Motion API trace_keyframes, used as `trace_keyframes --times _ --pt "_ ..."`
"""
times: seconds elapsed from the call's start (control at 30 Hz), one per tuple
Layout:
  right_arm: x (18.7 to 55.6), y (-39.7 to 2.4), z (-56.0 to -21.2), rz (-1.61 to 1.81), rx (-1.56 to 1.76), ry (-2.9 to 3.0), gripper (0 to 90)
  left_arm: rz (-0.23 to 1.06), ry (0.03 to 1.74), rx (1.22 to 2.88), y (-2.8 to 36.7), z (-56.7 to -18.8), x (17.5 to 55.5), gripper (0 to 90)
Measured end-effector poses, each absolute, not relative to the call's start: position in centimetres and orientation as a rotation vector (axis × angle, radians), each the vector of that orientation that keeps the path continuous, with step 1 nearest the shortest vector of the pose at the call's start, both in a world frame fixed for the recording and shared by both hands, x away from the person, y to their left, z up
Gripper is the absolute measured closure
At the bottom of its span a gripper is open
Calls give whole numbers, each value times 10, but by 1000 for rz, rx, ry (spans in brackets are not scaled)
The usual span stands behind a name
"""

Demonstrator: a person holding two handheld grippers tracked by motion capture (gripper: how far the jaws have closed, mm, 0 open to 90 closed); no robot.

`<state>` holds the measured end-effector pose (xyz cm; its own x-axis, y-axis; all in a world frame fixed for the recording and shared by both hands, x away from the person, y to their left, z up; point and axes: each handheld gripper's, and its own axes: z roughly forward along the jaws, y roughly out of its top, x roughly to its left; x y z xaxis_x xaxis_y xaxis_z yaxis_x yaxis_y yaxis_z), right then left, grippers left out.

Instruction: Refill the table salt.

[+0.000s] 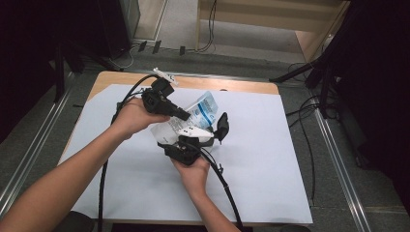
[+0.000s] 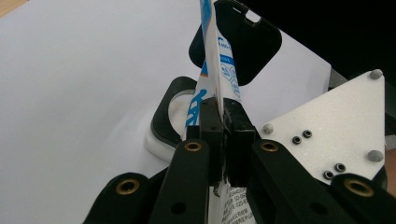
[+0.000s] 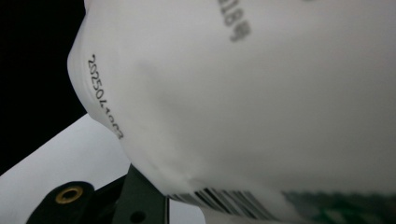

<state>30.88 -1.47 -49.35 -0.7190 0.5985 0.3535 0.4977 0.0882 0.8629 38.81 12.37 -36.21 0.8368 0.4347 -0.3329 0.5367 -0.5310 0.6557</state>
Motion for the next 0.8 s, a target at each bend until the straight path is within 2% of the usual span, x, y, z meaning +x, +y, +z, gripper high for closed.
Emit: trace_keyframes --times 0.8 --pt "306 -22 -489 1686 1125 2224 654 -154 653 2144 147 -351 375 900"
